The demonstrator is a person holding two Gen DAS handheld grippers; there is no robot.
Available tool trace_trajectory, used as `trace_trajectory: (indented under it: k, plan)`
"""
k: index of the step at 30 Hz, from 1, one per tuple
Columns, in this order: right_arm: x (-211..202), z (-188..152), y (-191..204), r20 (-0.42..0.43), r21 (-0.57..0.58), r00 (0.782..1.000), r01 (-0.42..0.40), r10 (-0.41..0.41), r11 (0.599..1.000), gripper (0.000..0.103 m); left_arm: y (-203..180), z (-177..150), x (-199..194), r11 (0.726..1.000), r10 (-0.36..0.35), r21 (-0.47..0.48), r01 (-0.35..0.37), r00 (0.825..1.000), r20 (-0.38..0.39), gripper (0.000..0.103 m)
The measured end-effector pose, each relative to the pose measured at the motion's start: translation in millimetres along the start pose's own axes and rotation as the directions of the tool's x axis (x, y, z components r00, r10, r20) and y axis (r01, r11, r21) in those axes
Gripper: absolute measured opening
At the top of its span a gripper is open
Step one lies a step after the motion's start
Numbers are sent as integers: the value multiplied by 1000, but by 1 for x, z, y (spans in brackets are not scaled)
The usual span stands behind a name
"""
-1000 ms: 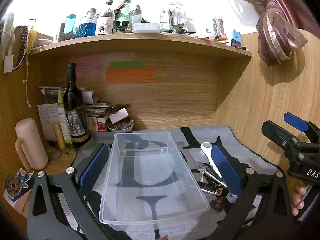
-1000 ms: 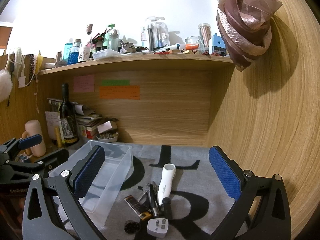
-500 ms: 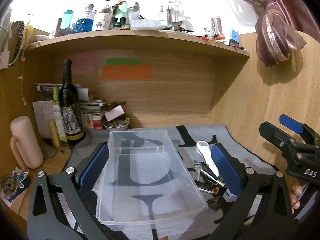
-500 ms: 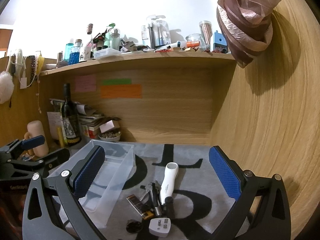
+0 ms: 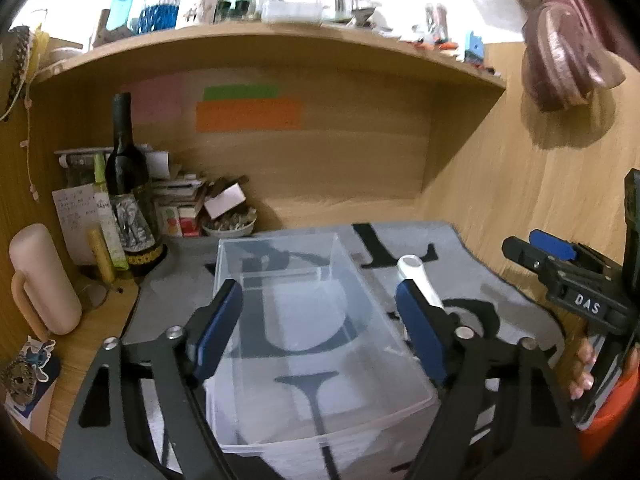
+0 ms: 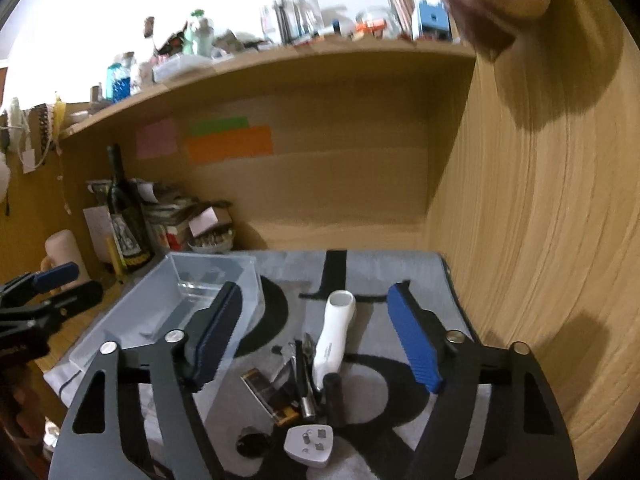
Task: Organize rigid objects
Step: 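Grasp the clear plastic box wall with the left tool while the right tool grasps the white device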
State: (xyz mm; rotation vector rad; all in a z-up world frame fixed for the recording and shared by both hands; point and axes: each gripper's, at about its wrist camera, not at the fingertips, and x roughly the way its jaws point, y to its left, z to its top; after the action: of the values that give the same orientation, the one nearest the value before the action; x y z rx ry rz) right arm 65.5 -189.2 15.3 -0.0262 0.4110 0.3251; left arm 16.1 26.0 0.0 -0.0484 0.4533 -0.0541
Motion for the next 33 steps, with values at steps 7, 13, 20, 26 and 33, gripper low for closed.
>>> trace_trajectory:
  k: [7,13,20,26,33]
  plan:
    - [29,-4,-13,-109,44,994,-13,18,999,49,18,-2,19,999,17,-28,-19,997,-71,69]
    - [58,-10,-28,-205,78,978,-25,41,997,41,35,-6,42,999,33,-30,-39,985,-170,52]
    - [85,-14,-35,-285,81,958,-15,37,997,34,62,-18,61,995,68,-58,-86,961,-266,35]
    - [107,-15,-34,-343,69,938,-22,45,997,29,75,-21,71,994,52,-76,-81,946,-318,23]
    - [137,-12,-26,-415,38,909,-30,44,999,29,89,-29,87,994,2,-104,-45,923,-386,13]
